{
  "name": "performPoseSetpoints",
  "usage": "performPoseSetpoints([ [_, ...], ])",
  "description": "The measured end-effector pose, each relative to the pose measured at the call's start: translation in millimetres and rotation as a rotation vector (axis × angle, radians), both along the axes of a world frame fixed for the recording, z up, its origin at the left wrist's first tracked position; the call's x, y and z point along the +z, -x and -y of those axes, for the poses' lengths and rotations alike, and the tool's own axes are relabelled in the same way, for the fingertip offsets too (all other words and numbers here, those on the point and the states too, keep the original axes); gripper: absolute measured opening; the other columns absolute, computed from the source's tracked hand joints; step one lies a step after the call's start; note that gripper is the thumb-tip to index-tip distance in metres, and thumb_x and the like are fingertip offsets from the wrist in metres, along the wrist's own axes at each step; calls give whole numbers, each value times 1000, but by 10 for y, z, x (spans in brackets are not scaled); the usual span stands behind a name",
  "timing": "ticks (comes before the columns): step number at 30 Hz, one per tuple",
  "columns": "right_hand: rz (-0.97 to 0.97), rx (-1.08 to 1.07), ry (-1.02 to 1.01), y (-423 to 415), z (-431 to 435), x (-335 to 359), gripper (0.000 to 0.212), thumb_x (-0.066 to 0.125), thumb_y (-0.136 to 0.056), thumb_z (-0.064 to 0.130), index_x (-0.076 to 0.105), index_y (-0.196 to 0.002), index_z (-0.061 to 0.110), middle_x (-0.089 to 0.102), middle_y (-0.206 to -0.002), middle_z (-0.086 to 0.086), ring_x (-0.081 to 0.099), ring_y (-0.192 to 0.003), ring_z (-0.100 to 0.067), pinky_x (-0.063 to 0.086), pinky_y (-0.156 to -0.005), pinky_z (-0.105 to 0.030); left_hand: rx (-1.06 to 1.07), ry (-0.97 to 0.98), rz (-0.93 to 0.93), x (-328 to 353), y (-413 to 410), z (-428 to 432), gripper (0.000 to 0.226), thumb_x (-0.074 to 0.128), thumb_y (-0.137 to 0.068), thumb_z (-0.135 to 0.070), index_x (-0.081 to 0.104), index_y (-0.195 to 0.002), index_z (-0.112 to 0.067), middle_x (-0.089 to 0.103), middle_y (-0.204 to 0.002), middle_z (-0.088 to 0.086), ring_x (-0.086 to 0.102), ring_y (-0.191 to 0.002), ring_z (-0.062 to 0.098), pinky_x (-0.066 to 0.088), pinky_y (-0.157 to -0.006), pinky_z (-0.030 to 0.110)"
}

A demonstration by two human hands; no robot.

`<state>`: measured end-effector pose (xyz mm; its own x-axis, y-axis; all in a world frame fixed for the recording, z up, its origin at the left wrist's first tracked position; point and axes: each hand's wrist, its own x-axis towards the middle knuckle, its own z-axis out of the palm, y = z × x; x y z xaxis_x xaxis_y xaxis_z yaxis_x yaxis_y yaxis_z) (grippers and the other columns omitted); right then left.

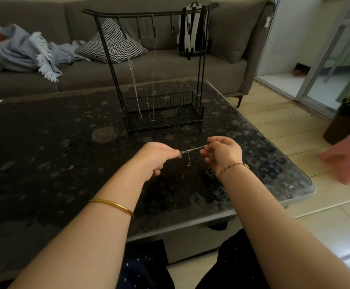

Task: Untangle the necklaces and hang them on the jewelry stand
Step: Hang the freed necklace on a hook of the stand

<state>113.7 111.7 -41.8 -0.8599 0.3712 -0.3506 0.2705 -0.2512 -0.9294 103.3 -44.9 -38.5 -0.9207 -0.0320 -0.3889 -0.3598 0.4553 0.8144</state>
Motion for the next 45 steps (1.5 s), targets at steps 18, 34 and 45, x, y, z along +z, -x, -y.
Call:
performPoseSetpoints([
  [18,33,355,-530,13,128,-14,23,54,-87,1,63,-77,20,56,-82,6,52,-81,-11,46,-79,-28,405,-244,-86,183,-35,33,11,53,-88,-11,64,-86,-11,61,-80,1,46,-57,10,44,-56,22],
  [34,64,102,317,-13,-36,72,3,57,-92,9,59,-95,8,56,-66,-2,63,-74,-16,51,-78,-33,484,-27,-287,74,35,118,20,36,-104,-21,52,-113,-12,53,-79,4,50,-57,14,42,-49,25],
  [45,45,44,588,15,-132,37,16,47,-95,13,59,-99,4,55,-71,-4,31,-43,-5,30,-38,-16,705,-403,-91,120,69,136,14,39,-103,-14,50,-109,-10,63,-83,6,66,-76,18,55,-76,37],
])
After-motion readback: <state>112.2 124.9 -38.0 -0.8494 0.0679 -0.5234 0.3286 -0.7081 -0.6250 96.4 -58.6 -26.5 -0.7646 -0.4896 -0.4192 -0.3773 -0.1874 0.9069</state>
